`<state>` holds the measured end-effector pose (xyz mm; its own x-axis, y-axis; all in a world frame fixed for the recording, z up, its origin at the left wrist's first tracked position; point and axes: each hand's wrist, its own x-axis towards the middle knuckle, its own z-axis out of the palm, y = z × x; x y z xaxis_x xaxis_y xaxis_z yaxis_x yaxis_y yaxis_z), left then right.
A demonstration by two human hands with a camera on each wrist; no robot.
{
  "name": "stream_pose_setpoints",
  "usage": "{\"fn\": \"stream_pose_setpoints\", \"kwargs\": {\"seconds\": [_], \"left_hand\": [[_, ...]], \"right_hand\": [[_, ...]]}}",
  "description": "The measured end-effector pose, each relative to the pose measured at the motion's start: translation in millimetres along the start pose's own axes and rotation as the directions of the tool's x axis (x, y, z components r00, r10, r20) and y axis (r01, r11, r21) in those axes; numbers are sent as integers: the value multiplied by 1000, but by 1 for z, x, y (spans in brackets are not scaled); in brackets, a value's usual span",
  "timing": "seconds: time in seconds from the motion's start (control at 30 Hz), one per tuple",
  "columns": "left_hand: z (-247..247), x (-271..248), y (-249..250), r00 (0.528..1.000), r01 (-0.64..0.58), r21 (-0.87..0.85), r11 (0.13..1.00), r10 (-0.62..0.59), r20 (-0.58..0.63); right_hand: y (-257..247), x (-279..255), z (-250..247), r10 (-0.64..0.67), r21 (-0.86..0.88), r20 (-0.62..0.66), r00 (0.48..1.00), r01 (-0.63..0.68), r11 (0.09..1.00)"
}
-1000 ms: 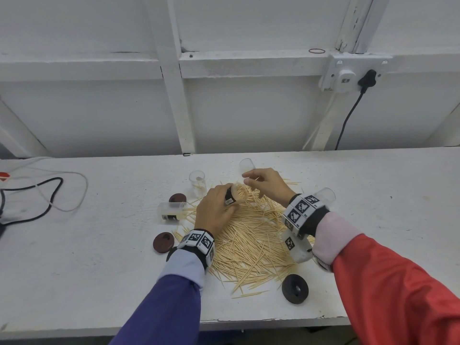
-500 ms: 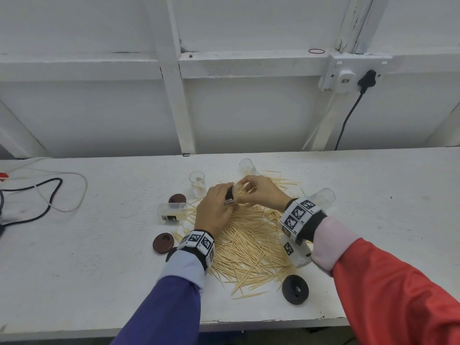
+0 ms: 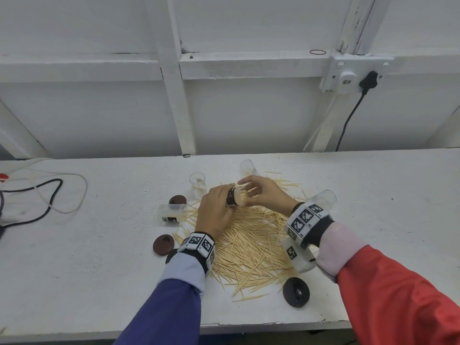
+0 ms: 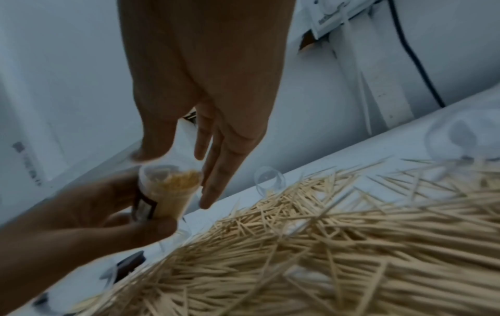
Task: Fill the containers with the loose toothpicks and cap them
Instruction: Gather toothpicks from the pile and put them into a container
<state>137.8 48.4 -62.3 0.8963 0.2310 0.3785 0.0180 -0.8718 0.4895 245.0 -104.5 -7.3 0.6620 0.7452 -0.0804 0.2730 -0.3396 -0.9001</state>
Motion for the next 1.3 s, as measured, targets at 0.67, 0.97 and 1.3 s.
{"fn": "stream_pose_setpoints", "kwargs": {"seconds": [0.67, 0.97, 1.3], "left_hand": [[-2, -2, 0, 997, 76, 11, 997, -76, -25], [-3, -2, 1, 993, 112, 53, 992, -109, -48], [-1, -1, -2, 985, 168, 77, 983, -165, -42]], "right_hand": [[22, -10, 27, -9, -869, 148, 989, 134, 476], [28, -11, 14, 111, -799, 144, 983, 50, 599], [23, -20, -10, 181, -425, 94, 979, -125, 897]]}}
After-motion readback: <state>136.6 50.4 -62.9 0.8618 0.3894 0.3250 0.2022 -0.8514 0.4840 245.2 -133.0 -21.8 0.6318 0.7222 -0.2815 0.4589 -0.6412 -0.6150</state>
